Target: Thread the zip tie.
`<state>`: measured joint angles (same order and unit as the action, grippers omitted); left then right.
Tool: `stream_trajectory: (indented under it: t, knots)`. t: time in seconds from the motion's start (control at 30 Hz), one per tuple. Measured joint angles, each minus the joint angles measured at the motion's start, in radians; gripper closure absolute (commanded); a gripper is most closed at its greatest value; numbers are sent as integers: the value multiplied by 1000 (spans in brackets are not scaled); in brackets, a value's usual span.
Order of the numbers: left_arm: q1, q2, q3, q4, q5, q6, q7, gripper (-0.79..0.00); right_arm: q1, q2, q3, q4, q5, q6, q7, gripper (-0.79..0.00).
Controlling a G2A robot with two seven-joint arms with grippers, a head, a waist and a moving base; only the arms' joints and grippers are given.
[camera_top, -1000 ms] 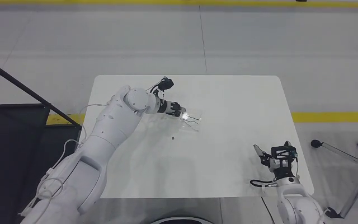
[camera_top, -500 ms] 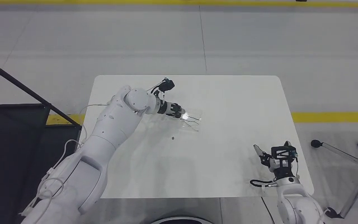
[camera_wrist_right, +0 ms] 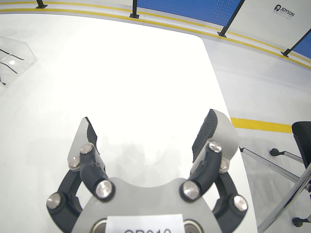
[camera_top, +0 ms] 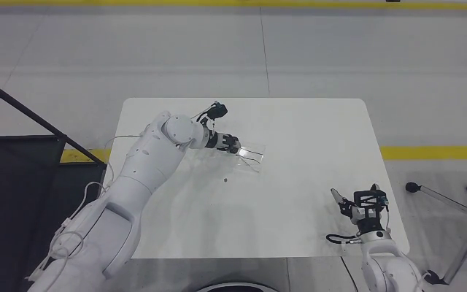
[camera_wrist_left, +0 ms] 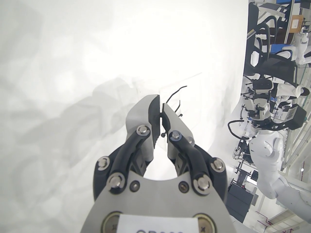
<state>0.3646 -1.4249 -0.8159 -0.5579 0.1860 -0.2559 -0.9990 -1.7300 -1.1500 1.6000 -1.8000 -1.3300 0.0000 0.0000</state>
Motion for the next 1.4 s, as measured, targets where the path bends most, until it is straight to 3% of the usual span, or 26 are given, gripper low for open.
stream_trajectory:
  t: [0.53,0.9,1.13,1.4]
  knots:
    - [10,21,-39,-51,11,14,-4,0,0,0,0,0,0,0,0,-785]
    - [54,77,-156,-160,-44,-43,-24,0,7,3,14,-27,-16,-53,-3,-785]
    - [128,109,-207,-306,-47,-66,-46,0,42,-2,16,-128,154,-132,82,-785]
    - [222,141,-261,-475,-34,-58,-50,0,125,-9,-6,-176,508,-196,273,-785]
